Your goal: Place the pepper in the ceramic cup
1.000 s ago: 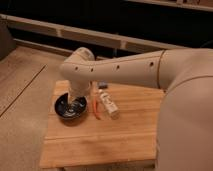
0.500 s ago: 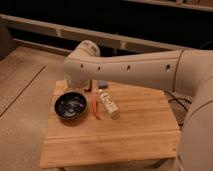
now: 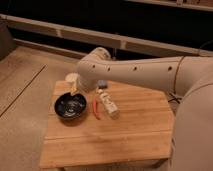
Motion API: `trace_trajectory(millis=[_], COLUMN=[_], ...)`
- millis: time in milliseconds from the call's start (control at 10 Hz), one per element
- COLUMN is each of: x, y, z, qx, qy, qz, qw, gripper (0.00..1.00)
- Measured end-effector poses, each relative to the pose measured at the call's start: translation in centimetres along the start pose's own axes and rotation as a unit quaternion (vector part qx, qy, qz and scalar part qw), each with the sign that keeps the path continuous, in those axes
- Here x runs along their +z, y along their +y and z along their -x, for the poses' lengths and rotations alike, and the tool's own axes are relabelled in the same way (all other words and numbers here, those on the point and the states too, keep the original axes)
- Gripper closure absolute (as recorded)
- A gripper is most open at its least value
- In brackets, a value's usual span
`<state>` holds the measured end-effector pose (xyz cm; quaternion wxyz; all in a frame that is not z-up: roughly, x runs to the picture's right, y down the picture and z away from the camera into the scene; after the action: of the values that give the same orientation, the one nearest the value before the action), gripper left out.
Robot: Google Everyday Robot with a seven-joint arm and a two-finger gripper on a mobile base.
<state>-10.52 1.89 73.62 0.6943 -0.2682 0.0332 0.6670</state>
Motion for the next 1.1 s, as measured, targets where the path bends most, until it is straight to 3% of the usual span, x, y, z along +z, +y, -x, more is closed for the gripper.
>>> trace_trajectory(millis=[200, 400, 1000, 1100], x=[1.5, 2.1, 2.2, 2.9], y=[-2.2, -4.1, -4.1, -4.8], z=[0.6, 1.1, 1.1, 1.3], qx=[0.020, 0.041, 0.042, 0.046], qy=[0.014, 0.018, 0.019, 0.023], qz=[0.001, -0.010, -0.011, -0.019], qw=[0.9997, 0.9990, 0.9989, 0.9985], gripper=[0.35, 0.35, 0.35, 0.35])
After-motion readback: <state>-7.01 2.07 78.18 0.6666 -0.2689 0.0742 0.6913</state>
